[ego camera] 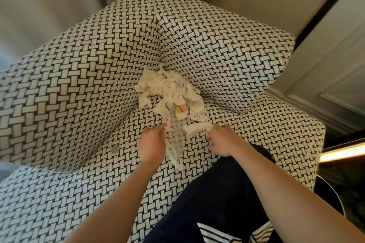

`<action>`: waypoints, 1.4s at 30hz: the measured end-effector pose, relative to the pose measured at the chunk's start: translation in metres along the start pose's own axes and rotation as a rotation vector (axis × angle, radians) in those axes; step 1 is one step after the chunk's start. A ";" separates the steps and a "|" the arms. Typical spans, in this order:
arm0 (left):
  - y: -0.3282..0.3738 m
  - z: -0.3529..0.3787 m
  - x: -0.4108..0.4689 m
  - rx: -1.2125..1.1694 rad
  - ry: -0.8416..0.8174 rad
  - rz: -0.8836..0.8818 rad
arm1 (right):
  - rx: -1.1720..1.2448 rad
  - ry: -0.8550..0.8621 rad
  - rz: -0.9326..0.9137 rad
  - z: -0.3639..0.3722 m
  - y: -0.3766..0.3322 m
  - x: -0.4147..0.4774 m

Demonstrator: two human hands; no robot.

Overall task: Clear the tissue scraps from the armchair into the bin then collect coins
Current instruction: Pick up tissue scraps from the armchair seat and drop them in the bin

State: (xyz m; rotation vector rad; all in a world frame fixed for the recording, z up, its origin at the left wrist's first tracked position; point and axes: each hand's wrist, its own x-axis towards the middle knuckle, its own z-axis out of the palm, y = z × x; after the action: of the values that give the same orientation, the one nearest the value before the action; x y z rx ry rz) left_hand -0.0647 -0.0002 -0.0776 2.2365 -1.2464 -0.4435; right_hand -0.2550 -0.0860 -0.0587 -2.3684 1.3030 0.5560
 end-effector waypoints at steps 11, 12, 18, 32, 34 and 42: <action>0.027 -0.025 0.013 -0.397 0.012 -0.071 | 0.233 0.160 0.080 -0.007 0.000 -0.008; 0.029 -0.027 0.014 -0.427 0.005 -0.089 | 0.186 0.189 0.056 -0.009 0.000 -0.009; 0.040 -0.034 0.015 -0.567 -0.047 -0.147 | -0.174 0.012 -0.034 -0.003 0.003 -0.004; 0.066 -0.030 0.015 -0.584 -0.133 -0.153 | 0.327 0.252 0.127 -0.014 0.007 -0.005; 0.077 -0.025 0.013 -0.579 -0.152 -0.132 | 0.528 0.357 0.151 -0.021 0.015 -0.015; 0.159 0.007 0.006 -0.615 -0.286 -0.032 | 1.170 0.598 0.354 -0.030 0.078 -0.088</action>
State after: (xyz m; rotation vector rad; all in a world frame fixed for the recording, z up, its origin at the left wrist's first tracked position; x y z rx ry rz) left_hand -0.1733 -0.0756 0.0114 1.7052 -1.0220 -1.0328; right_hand -0.3601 -0.0777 0.0012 -1.3172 1.6315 -0.7414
